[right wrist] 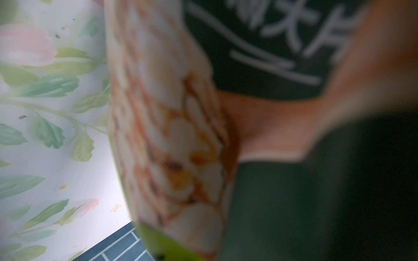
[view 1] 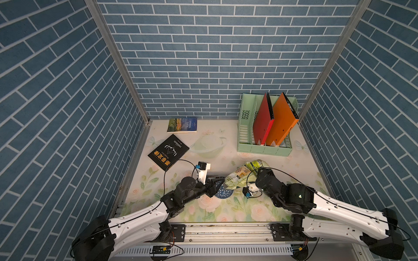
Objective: Pour the oats into the breakfast bowl
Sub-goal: Pour the oats into the bowl.
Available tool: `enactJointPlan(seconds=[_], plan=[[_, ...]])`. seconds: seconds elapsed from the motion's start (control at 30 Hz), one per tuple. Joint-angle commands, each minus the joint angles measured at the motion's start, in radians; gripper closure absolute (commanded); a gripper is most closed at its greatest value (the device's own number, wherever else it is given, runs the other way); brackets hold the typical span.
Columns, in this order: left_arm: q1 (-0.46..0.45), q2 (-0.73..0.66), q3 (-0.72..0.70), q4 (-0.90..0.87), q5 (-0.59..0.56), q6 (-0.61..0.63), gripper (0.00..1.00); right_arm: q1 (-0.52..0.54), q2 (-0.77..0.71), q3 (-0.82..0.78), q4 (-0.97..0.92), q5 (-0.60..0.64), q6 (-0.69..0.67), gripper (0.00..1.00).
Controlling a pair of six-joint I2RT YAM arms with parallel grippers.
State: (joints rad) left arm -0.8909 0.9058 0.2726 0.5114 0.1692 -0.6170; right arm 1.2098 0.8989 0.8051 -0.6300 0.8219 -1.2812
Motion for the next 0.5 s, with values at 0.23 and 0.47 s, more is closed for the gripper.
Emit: enactJointPlan(seconds=[0.23,0.47], plan=[[-0.008,-0.069,-0.034,0.009,0.001,-0.019,0.49,0.011,-0.059,-0.019,0.168,0.122,-0.019,1.0],[-0.008,-0.114,-0.044,-0.001,0.011,-0.025,0.45,0.013,-0.078,-0.049,0.205,0.141,-0.032,1.0]])
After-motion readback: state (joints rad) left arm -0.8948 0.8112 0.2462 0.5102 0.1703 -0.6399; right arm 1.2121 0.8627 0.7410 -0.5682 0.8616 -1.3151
